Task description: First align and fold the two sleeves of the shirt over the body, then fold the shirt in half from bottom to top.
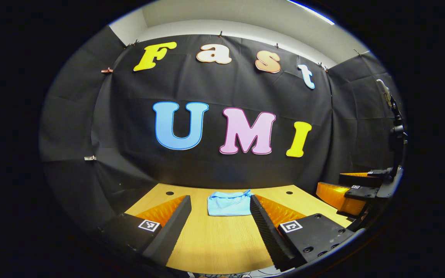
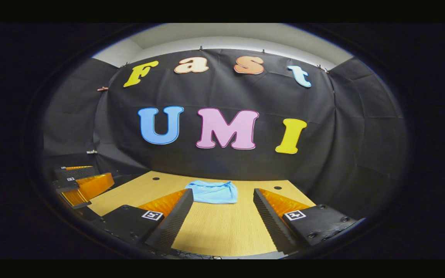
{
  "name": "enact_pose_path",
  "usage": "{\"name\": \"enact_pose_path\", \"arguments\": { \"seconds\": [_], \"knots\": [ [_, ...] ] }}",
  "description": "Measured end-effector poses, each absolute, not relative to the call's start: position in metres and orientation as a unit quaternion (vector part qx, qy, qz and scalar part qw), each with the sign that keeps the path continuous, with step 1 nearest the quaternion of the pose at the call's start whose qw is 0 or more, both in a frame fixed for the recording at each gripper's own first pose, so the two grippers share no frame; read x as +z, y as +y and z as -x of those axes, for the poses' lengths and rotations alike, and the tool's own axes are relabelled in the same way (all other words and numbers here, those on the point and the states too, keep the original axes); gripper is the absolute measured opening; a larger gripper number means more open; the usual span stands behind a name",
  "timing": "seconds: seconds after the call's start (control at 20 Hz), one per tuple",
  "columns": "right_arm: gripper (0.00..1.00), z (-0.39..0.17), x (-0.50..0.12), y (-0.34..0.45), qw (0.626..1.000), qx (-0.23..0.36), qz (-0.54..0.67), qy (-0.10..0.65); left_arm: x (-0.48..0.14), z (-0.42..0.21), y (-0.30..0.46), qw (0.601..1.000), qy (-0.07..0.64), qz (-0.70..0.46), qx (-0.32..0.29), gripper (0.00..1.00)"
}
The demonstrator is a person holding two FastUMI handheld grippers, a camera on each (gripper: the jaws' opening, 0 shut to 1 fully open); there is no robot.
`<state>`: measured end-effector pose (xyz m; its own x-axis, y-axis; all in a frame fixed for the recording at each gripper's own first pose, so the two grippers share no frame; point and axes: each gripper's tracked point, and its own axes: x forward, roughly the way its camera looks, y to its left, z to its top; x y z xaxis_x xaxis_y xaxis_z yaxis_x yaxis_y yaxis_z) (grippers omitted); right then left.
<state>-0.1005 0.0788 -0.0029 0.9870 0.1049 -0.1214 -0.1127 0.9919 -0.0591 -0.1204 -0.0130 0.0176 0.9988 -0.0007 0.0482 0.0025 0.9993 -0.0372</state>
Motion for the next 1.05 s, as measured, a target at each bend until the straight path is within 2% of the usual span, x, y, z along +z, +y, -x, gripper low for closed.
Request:
{"name": "enact_pose_path", "arguments": {
  "seconds": [0.75, 1.05],
  "knots": [
    [0.97, 0.096, -0.019, 0.088, 0.995, 0.060, 0.033, 0.069, 0.010, 0.116, 0.001, 0.999, -0.032, -0.009, 0.018, 0.97],
    [0.97, 0.086, -0.013, 0.093, 0.995, 0.066, 0.027, 0.064, 0.005, 0.113, -0.009, 1.000, -0.016, -0.007, 0.000, 0.97]
  ]
}}
